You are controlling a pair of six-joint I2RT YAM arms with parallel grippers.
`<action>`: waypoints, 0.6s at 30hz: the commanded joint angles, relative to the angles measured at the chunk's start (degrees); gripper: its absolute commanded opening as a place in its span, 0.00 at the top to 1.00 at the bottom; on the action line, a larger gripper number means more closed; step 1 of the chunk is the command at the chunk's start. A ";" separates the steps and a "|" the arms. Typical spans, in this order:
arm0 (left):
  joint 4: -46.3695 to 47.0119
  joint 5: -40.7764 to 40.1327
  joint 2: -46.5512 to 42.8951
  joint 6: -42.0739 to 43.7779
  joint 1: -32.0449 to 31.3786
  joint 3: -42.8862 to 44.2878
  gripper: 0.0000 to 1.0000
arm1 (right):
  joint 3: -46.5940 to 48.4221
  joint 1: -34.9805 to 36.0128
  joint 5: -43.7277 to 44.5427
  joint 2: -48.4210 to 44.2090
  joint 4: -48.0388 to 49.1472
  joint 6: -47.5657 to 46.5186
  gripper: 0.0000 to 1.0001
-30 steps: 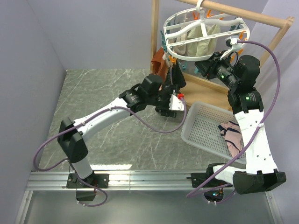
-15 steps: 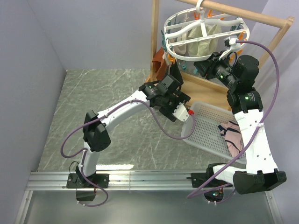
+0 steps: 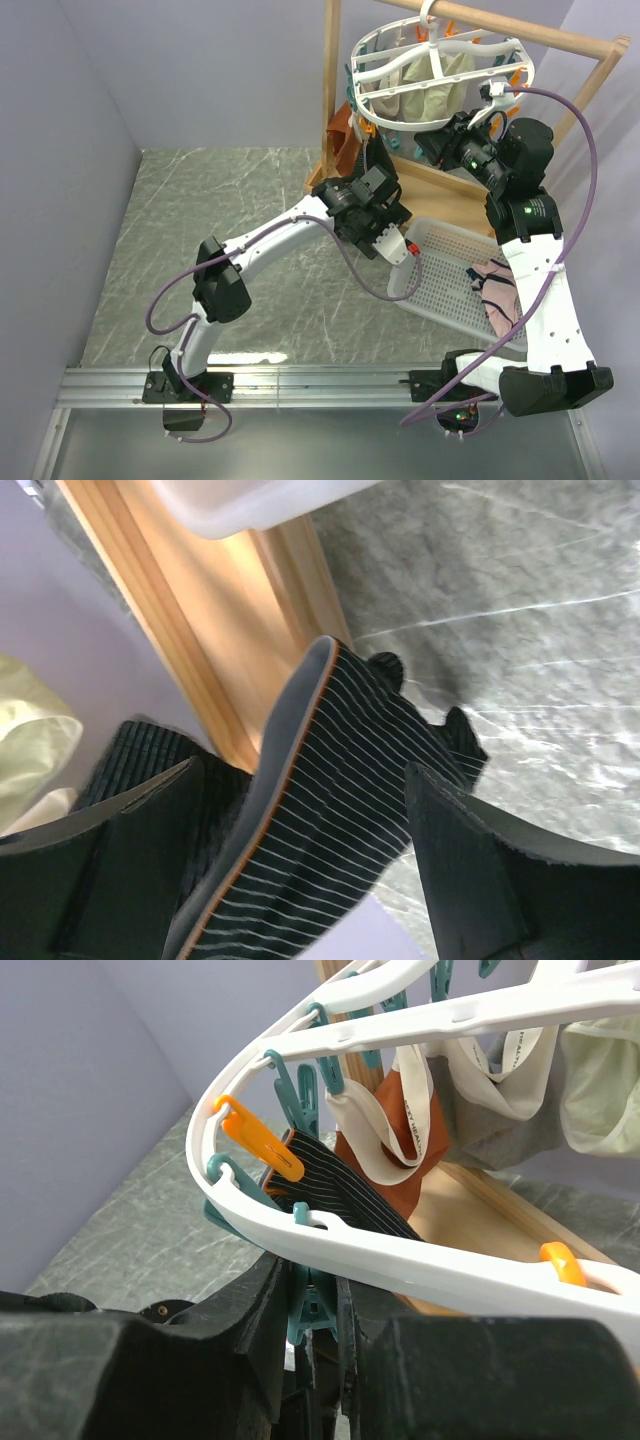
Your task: Clip the underwear to the hanger
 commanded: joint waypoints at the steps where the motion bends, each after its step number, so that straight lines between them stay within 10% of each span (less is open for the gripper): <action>1: -0.67 -2.76 1.55 2.21 -0.57 2.72 0.13 | 1.26 0.55 0.47 -0.90 0.81 -0.28 1.00; 11: -0.40 -9.34 6.03 4.40 -0.57 3.07 0.16 | 1.44 0.72 0.56 -0.73 0.90 -0.19 1.00; 18: -0.04 -11.56 6.22 5.11 -0.57 3.59 0.63 | 1.52 0.72 0.56 -0.90 1.07 -0.02 1.00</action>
